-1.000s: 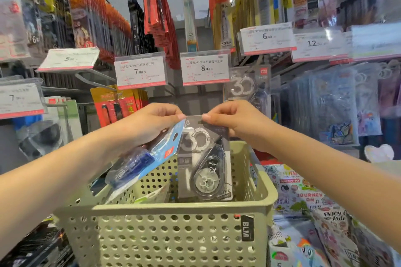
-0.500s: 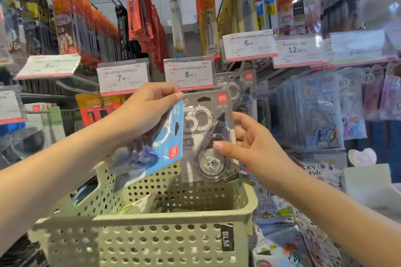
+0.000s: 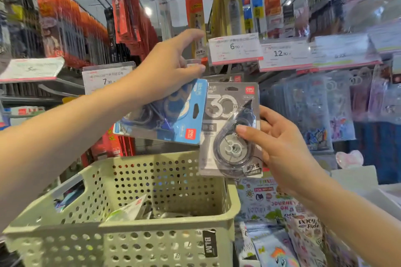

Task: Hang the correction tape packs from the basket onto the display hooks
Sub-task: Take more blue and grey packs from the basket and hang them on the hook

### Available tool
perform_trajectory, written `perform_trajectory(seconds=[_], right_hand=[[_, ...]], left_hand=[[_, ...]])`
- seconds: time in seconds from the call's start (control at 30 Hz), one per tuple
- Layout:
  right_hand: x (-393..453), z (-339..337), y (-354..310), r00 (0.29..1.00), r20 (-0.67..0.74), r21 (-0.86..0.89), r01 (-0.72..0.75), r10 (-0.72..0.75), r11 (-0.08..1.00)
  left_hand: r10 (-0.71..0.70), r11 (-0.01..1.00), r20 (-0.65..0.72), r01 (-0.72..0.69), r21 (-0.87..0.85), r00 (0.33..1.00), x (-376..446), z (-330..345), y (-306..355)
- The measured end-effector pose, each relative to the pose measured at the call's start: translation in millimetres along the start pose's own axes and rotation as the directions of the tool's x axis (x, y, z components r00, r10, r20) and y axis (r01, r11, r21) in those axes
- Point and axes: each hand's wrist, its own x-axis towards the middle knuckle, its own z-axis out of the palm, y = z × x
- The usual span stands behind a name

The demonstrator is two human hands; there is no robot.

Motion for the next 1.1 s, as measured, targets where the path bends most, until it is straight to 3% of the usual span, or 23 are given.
perform_trajectory(seconds=[0.7, 1.1], right_hand=[[26, -13, -2, 0.997, -0.024, -0.038, 0.076, -0.077, 0.996], [47, -12, 2, 0.994, -0.046, 0.034, 0.104, -0.102, 0.994]], left_hand=[[0.035, 0.992, 0.039, -0.039, 0.12, 0.999, 18, 13, 7], [-0.018, 0.998, 0.069, 0.014, 0.054, 0.997, 19, 11, 9]])
